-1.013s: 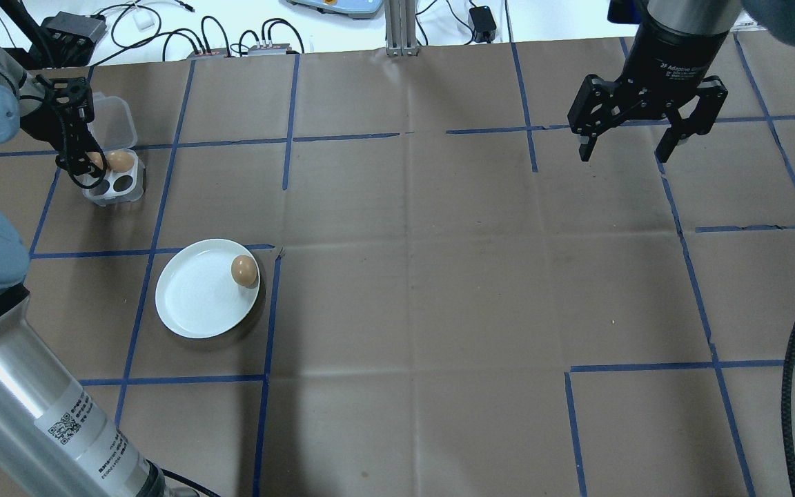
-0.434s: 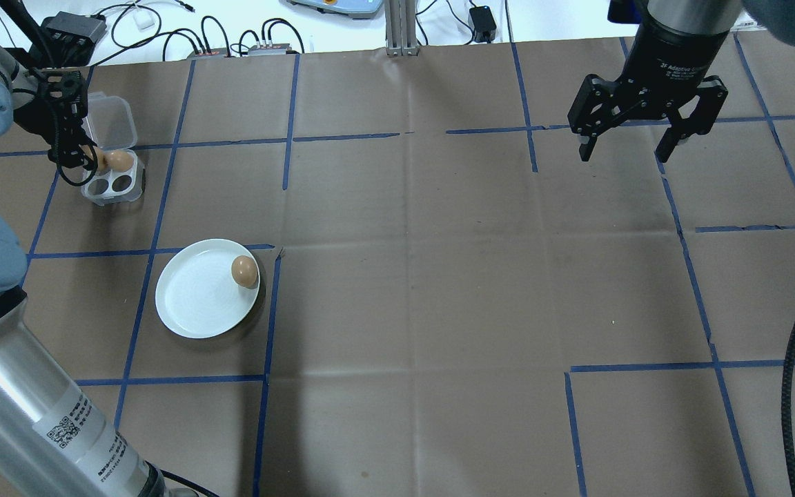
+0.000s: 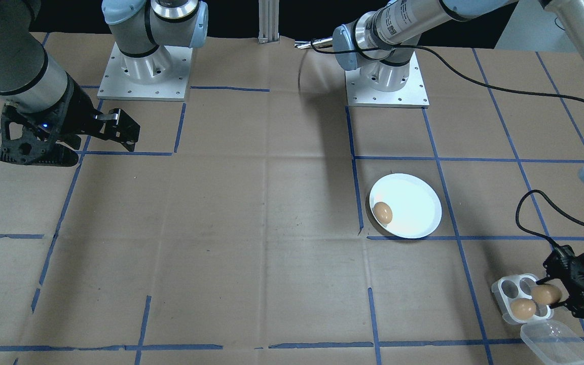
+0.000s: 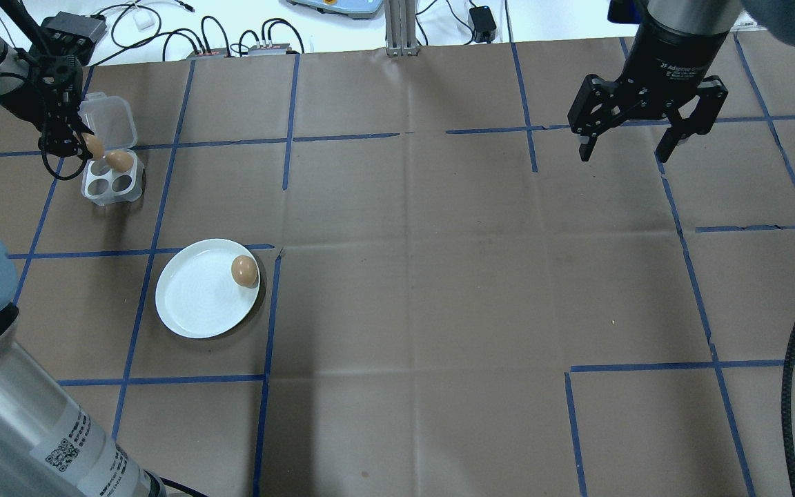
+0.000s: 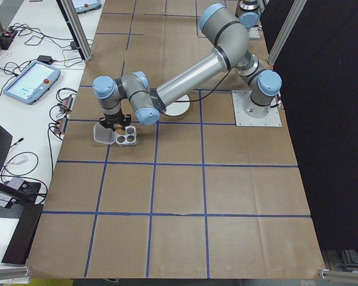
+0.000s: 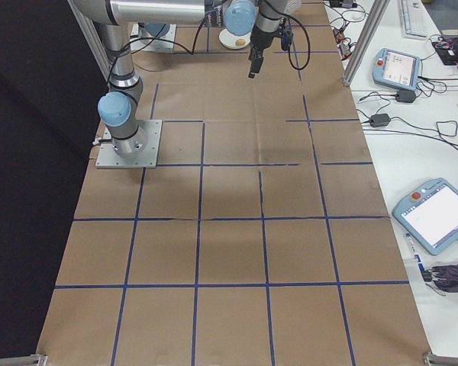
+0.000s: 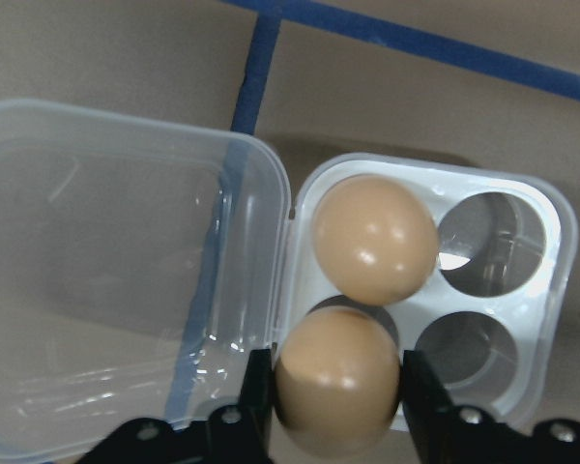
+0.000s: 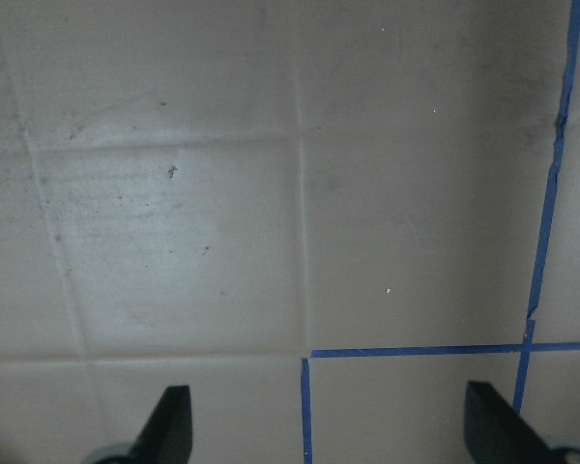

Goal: Place egg on plate

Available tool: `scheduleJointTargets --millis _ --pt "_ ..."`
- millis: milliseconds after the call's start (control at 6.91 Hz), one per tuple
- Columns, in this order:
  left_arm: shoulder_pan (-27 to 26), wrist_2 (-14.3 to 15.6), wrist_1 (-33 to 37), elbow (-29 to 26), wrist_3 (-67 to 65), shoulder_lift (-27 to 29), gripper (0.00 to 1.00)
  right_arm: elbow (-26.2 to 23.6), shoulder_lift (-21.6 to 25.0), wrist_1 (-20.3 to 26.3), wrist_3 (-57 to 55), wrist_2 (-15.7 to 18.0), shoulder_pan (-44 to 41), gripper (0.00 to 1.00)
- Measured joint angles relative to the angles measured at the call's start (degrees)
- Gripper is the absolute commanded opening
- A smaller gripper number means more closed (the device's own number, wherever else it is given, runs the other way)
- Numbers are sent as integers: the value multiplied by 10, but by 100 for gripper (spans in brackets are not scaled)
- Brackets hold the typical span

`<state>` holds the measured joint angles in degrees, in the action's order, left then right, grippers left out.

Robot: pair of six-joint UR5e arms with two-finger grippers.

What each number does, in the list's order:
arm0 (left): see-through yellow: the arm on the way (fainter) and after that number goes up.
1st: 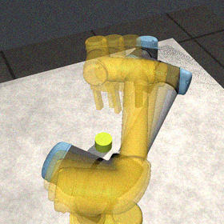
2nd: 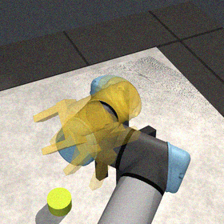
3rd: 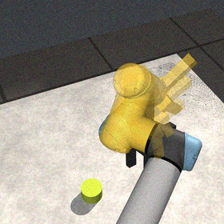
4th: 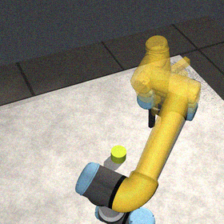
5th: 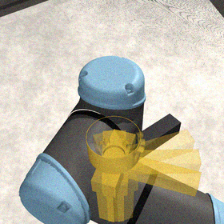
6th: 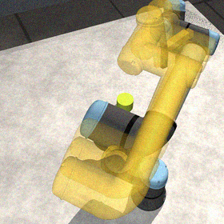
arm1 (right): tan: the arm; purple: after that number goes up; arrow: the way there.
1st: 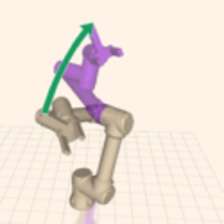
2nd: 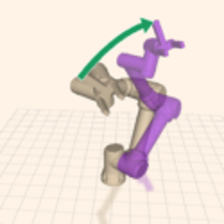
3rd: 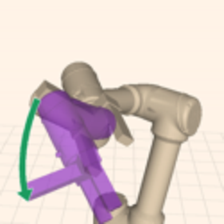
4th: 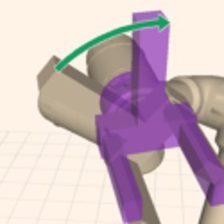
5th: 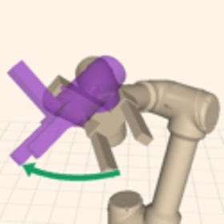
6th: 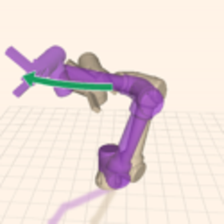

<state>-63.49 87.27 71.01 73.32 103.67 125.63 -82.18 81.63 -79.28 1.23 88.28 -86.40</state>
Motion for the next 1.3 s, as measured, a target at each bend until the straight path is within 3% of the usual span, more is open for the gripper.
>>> scheduleJointTargets --millis 434,579,724,868,1303 --pt "-42 -7 13 183 -199 -132 0 0 0 0 0 0 0 100" --pt "-59 -11 9 243 -267 -166 13 0 0 0 0 0 0 100" --pt "-75 -17 2 293 -314 -186 34 0 0 0 0 0 0 100" --pt "-83 -21 -11 328 -342 -195 99 0 0 0 0 0 0 100" --pt "-89 -20 -25 357 -369 -197 100 0 0 0 0 0 0 100"
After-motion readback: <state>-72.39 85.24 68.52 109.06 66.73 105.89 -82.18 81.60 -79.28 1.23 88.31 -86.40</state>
